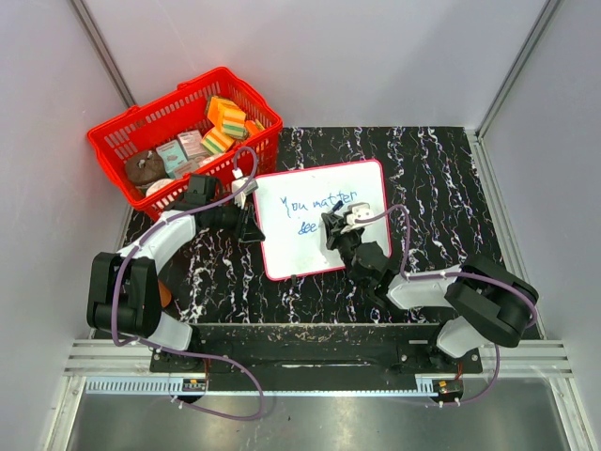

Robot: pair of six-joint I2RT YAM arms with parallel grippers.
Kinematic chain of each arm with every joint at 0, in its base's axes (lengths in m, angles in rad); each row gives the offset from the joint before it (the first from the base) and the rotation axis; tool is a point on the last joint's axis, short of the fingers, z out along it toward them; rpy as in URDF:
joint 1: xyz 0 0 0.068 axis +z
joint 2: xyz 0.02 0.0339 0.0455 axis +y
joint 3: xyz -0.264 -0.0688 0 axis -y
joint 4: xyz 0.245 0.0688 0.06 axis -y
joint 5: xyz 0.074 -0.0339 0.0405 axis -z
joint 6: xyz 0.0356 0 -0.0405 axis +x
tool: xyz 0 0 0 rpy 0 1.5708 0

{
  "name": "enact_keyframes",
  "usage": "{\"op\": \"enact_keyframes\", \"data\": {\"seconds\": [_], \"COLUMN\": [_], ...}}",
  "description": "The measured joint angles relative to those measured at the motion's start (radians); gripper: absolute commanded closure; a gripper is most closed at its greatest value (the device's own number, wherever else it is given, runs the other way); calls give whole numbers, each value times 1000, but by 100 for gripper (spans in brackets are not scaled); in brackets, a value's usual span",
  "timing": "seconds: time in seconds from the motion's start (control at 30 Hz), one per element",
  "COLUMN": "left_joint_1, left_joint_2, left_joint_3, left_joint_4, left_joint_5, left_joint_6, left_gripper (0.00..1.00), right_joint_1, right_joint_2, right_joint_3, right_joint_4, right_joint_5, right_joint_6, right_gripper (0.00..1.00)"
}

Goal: Write a sentence on the whiteboard

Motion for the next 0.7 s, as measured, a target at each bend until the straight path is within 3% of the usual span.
{"op": "enact_keyframes", "data": {"seconds": [0.7], "left_joint_1": [0], "left_joint_2": [0], "left_joint_3": [0], "left_joint_4": [0], "left_joint_5": [0], "left_joint_6": [0], "left_gripper": [100], "right_joint_1": [2], "right_joint_2": [-44], "right_joint_3": [-86], "right_joint_4": [-23], "right_joint_5": [-51], "right_joint_6": [115], "right_gripper": [100]}}
